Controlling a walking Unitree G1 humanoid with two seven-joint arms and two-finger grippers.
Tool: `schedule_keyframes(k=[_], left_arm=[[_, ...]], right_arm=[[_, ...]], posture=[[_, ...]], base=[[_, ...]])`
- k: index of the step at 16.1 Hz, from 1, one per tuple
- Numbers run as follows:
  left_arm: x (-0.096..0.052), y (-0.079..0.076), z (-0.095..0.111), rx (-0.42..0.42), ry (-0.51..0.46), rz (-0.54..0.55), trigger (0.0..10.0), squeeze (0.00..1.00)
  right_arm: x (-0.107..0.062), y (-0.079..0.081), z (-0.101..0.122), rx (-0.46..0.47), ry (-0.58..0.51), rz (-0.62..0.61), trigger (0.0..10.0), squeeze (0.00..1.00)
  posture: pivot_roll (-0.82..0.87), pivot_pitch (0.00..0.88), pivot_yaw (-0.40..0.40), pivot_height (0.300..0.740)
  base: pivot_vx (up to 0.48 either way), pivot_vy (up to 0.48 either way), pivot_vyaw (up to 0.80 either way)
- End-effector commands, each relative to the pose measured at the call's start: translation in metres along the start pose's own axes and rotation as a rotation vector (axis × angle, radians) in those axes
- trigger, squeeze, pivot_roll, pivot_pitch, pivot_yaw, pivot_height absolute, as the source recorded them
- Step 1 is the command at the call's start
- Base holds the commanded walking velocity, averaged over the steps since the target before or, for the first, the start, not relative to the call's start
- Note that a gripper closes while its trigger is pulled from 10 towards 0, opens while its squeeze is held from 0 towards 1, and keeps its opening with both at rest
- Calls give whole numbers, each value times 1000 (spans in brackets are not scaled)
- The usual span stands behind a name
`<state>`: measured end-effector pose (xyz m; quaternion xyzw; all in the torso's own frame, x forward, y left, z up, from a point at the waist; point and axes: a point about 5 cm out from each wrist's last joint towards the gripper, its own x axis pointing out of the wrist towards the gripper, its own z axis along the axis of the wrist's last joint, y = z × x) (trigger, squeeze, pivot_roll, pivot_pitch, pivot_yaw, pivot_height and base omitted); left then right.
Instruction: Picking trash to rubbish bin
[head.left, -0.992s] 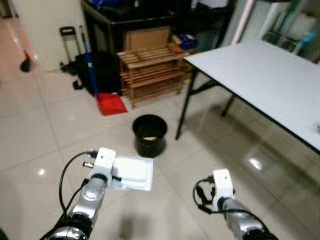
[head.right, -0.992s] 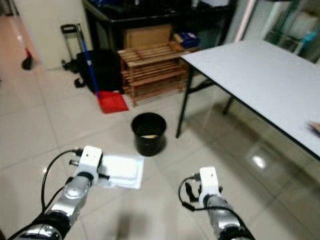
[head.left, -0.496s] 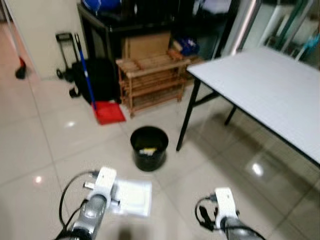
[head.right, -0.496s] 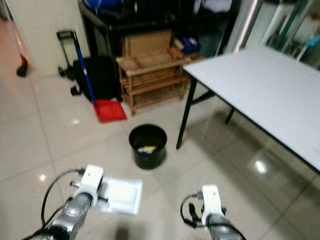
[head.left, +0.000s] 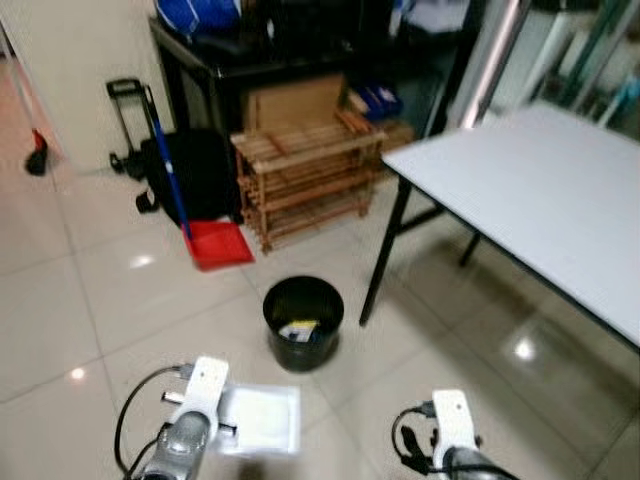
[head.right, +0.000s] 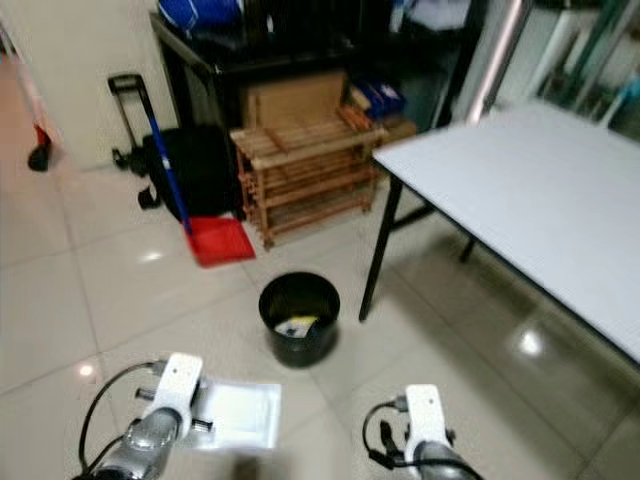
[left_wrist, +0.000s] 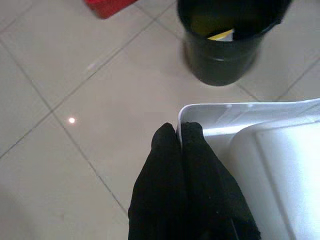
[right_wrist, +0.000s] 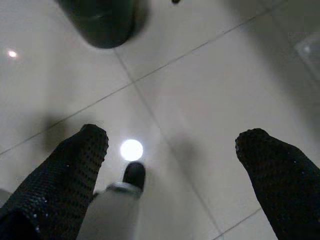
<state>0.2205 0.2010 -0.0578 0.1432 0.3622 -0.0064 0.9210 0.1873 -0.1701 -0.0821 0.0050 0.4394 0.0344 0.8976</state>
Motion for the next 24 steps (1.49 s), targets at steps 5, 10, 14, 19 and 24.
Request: schedule_keyframes(k=[5,10,14,19,24], left_arm=[[-2,13,-10,0,38,34,10000,0],[-2,10,-9,7,37,22,10000,0],[-2,8,-10,13,40,14,10000,0],[0,9,-3,-3,22,27,10000,0],[1,6,-1,-3,18,20,10000,0]], right_arm=[[2,12,3,-9,-7,35,10000,0],[2,15,4,-10,-9,44,10000,0],[2,15,3,-14,-4,48,10000,0],[3,15,4,19,3,48,10000,0],[3,15,7,16,-11,43,10000,0]], posture=[[1,11,-51,740],[1,0,-53,740],[0,0,-53,740],[4,20,-62,740],[0,35,-61,740]], base=[[387,0,0],[382,0,0],[383,0,0],[379,0,-320],[381,0,-160]])
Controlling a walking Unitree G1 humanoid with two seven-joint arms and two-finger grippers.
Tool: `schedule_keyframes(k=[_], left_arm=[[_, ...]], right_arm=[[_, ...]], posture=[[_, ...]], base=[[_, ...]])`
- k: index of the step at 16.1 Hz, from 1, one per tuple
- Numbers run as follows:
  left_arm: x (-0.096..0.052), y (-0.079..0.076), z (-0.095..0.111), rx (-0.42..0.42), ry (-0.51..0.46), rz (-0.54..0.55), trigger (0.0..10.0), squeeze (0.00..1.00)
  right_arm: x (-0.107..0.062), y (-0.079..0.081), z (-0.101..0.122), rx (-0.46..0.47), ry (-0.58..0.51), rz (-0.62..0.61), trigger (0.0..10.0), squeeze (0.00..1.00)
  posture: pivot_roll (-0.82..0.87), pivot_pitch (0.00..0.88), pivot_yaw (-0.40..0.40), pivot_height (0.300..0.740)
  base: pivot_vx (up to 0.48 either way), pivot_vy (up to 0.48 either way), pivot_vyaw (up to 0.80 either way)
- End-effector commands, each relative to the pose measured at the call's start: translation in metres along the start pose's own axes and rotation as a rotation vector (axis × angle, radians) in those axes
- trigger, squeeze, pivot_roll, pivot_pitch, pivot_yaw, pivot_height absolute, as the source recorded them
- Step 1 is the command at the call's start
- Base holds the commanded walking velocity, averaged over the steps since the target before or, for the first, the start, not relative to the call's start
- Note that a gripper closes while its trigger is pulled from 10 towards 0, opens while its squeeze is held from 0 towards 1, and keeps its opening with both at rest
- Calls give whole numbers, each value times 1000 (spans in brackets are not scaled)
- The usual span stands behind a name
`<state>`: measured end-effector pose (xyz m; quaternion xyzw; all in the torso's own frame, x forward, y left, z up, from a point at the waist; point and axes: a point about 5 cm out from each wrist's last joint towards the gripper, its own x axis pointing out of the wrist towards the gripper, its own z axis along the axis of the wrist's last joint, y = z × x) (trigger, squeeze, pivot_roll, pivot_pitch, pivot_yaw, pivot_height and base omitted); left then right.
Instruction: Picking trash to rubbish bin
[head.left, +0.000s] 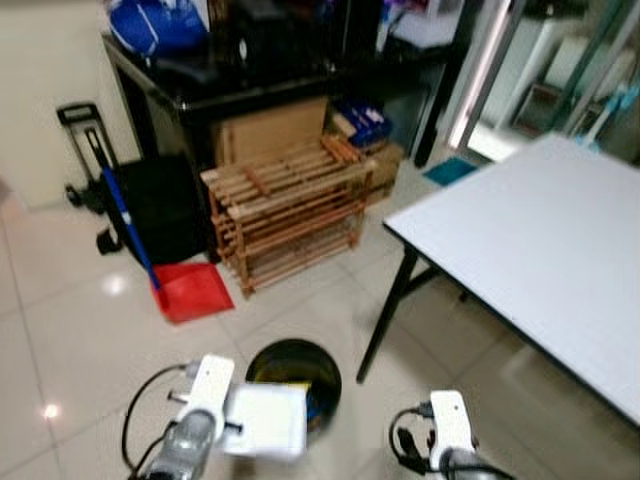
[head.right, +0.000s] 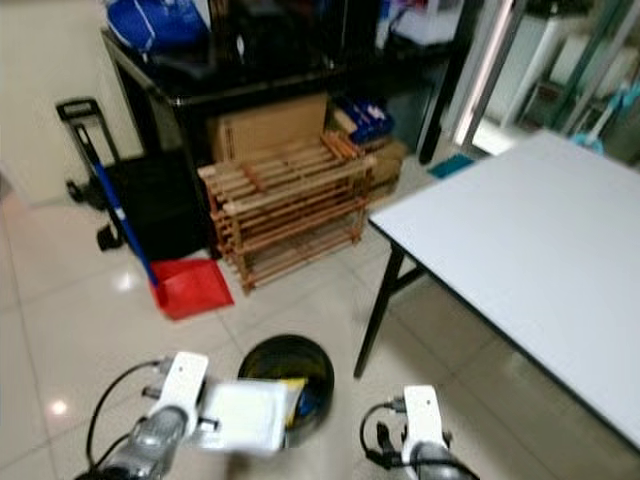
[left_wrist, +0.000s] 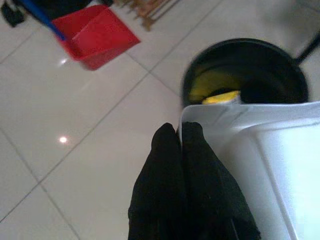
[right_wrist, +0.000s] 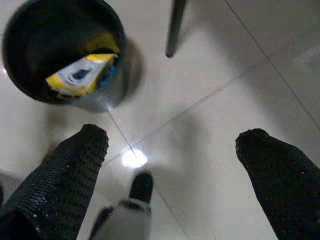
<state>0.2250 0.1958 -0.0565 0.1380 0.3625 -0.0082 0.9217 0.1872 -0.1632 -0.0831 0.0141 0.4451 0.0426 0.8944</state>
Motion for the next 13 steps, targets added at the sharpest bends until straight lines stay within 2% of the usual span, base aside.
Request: schedule_keyframes(k=[1,13], left_arm=[[-1,11,-6,4,19,28,10000,0],[-1,9,-3,1,10,26,10000,0]], right_arm=[[2,8,7,7,-24,20,10000,0],[2,8,7,0,-20,31,10000,0]], posture=[[0,36,-61,740],[-3,39,-65,740]], base=[[375,0,0],[378,0,0]])
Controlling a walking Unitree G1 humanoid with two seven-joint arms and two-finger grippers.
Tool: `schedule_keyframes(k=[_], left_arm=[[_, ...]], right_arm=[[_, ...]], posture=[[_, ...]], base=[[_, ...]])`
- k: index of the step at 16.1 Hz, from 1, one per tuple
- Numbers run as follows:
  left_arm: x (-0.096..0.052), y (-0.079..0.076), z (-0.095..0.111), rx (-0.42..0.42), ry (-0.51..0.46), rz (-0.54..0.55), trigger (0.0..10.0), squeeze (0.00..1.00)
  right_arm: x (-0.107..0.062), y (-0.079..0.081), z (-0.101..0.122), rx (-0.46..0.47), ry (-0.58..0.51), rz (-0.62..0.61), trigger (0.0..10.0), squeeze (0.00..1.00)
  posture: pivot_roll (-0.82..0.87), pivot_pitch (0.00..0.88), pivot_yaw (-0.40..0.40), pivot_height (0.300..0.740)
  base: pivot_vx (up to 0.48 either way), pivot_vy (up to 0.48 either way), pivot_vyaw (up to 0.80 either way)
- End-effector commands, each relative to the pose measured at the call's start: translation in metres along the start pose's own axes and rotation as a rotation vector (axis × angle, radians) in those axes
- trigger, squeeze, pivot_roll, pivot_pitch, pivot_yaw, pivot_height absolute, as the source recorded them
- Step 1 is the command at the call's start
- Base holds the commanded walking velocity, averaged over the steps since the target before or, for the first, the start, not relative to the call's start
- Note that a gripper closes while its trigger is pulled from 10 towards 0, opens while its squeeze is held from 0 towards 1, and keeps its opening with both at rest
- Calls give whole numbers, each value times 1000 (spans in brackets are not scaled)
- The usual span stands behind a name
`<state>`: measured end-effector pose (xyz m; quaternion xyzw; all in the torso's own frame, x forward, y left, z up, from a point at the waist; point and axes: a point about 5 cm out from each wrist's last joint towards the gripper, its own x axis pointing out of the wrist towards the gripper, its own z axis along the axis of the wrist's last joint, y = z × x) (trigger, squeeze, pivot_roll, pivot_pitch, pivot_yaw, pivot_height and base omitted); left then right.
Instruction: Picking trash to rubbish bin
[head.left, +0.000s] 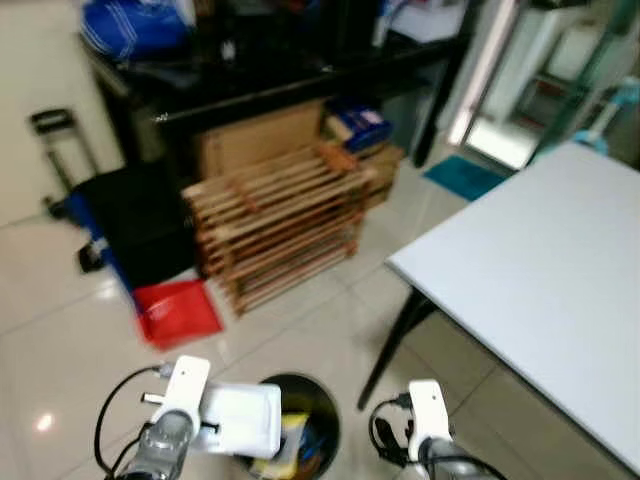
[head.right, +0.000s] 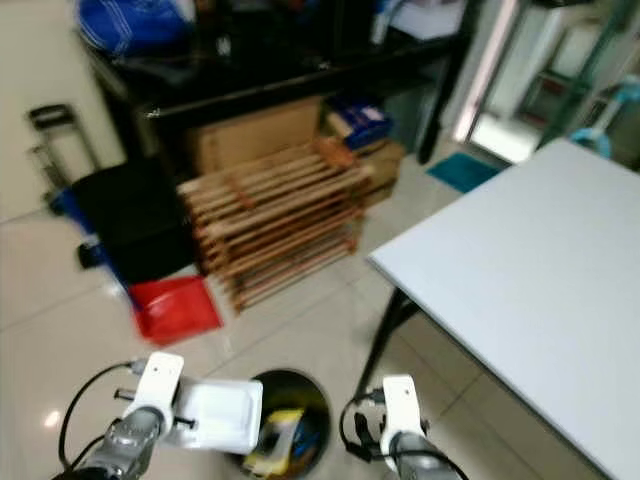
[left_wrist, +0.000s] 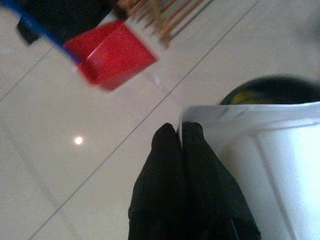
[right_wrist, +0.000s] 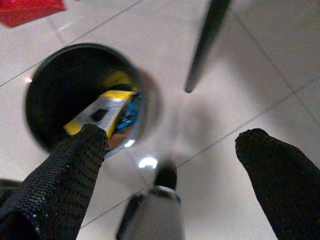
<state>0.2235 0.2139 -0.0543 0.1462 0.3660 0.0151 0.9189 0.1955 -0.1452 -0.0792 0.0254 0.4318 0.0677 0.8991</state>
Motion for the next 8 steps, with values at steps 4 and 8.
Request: schedule_keyframes(k=[4,8], left_arm=[[0,-6,6,2,-47,6,10000,0],[0,-11,4,10,-17,-24,10000,0]], right_arm=[[-1,-9,1,5,-6,-14,10000,0],[0,-8,12,-1,-37,20,10000,0]], posture=[[-4,44,-66,740],[-5,47,-67,740]], base=[[152,0,0],[0,0,0]])
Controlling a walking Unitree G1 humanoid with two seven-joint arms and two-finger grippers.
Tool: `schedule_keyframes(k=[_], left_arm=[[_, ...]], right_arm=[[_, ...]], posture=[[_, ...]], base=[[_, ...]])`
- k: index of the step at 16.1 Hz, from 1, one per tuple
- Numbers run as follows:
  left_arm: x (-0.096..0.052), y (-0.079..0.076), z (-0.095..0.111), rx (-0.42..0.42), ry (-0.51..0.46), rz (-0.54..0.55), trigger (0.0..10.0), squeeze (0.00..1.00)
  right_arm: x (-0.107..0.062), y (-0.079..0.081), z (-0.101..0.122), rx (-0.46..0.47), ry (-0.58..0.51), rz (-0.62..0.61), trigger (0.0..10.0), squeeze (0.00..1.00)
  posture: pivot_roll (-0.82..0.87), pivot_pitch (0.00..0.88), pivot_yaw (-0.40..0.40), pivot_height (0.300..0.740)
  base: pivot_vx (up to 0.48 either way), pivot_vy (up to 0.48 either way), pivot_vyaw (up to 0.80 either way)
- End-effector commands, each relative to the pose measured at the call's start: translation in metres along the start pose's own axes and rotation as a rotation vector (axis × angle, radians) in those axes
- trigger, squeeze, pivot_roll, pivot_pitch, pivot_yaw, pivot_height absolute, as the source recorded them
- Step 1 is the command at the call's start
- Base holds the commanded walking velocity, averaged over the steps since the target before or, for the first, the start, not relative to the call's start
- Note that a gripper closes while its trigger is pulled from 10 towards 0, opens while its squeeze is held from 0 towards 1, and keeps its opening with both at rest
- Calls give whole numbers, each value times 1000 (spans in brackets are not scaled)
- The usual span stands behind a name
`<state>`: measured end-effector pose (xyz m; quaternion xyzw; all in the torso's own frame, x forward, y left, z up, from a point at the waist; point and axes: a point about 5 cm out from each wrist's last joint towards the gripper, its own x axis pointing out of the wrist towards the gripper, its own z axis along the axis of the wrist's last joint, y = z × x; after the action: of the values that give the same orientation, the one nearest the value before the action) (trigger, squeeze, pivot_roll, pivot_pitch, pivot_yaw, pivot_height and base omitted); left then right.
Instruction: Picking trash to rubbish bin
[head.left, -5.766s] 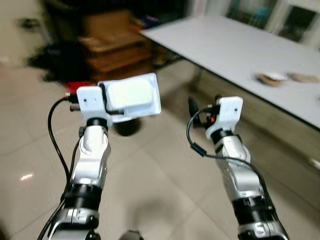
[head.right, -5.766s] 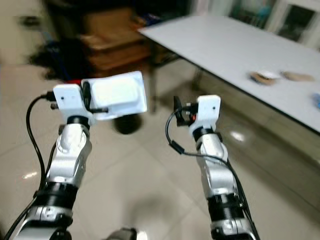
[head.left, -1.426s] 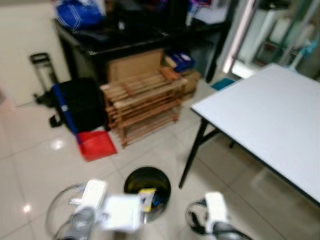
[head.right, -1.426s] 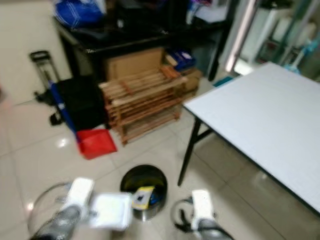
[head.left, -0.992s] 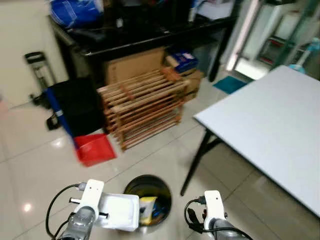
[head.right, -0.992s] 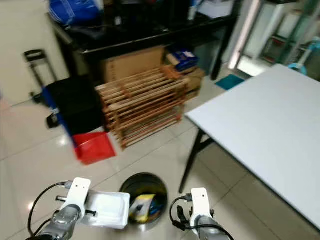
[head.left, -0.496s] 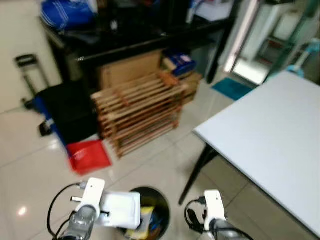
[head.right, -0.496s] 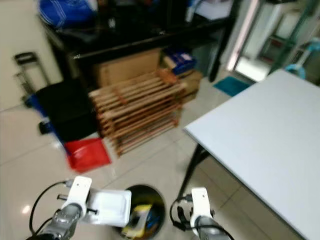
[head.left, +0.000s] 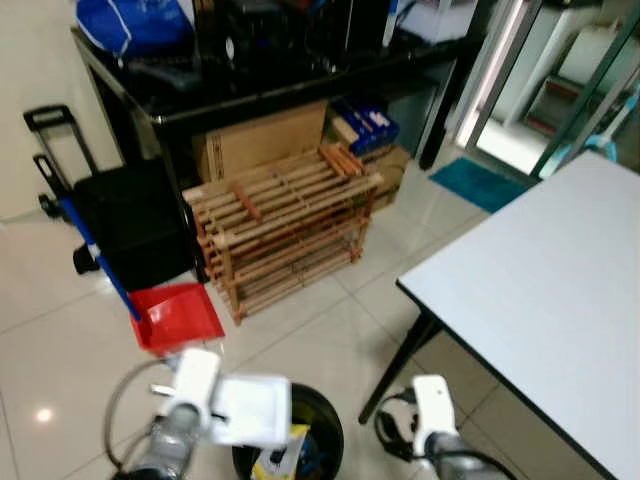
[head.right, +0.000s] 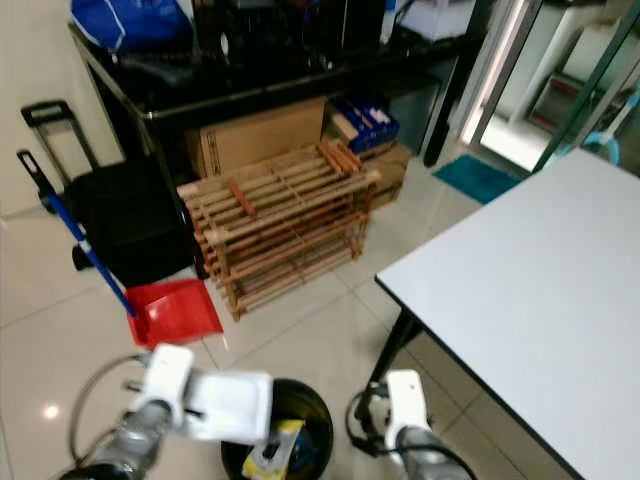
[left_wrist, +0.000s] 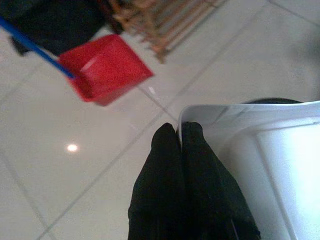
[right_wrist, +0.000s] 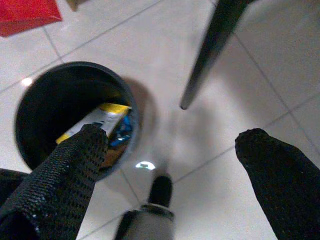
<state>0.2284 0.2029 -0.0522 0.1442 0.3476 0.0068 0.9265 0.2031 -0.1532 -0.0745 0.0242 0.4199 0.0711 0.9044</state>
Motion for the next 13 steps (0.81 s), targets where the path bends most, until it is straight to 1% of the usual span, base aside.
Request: schedule_keyframes(k=[1,3,6,8,9,11,13], left_arm=[[-1,-2,-4,8,27,-14,10000,0],[0,-2,-3,3,24,-20,10000,0],[2,-4,2,11,26,-36,10000,0],[2,-5,3,12,25,-41,10000,0],[3,-6,5,16,25,-46,10000,0],[4,-6,8,5,22,-47,10000,0],[6,-8,17,-19,-8,-56,10000,0]], right_arm=[[1,1,5,5,-18,27,10000,0],[3,6,13,-15,-26,104,10000,0],[4,16,27,-47,-45,260,10000,0],[4,19,30,-41,-45,302,10000,0],[4,25,30,-47,-31,373,10000,0],[4,29,31,-39,-31,413,10000,0],[4,35,33,-29,-37,452,10000,0]], posture=[[-8,47,-67,740],[-8,49,-68,740],[-18,47,-69,740],[-19,47,-69,740],[-19,49,-70,740],[-22,50,-69,740],[-27,53,-71,740]], base=[[0,0,0],[0,0,0],[0,0,0],[0,0,0],[0,0,0],[0,0,0],[0,0,0]])
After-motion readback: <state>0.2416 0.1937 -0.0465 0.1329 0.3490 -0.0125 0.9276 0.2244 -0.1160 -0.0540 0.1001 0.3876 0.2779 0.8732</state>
